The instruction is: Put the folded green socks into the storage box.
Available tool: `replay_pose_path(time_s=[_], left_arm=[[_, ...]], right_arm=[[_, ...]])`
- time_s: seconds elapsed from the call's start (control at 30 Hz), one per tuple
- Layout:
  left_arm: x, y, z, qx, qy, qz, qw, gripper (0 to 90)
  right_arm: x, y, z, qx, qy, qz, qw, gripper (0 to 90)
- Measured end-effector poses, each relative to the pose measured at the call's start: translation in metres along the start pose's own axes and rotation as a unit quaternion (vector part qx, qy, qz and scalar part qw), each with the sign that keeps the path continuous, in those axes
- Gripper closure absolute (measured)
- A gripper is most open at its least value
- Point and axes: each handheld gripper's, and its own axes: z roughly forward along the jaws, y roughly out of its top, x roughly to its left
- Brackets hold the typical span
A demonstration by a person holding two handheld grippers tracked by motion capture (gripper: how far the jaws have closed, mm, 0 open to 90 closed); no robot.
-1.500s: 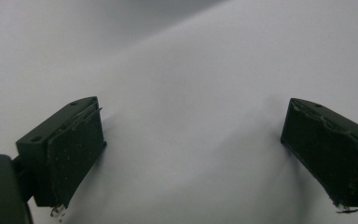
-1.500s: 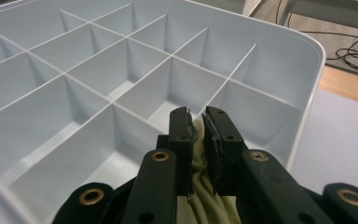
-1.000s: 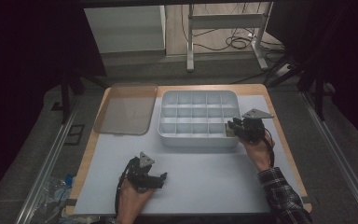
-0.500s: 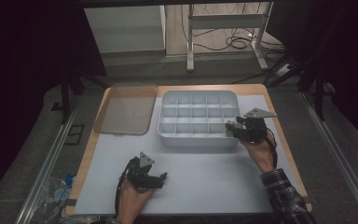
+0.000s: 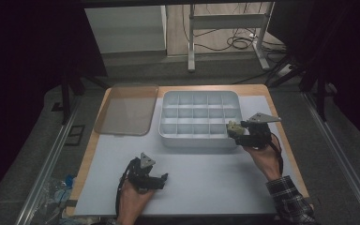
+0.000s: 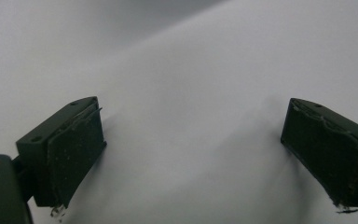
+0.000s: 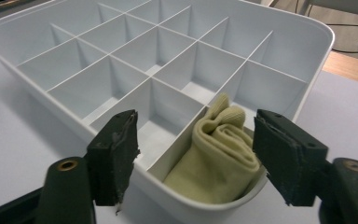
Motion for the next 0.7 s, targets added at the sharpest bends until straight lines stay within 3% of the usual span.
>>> replay_pose_path(time_s=[0.7], left_arm=[[0.0,0.0,0.0,0.0,0.0,0.002,1.0,5.6]], right_arm=[[0.025,-0.008,-0.028,0.011,0.036,-0.027,0.9989,17.9]])
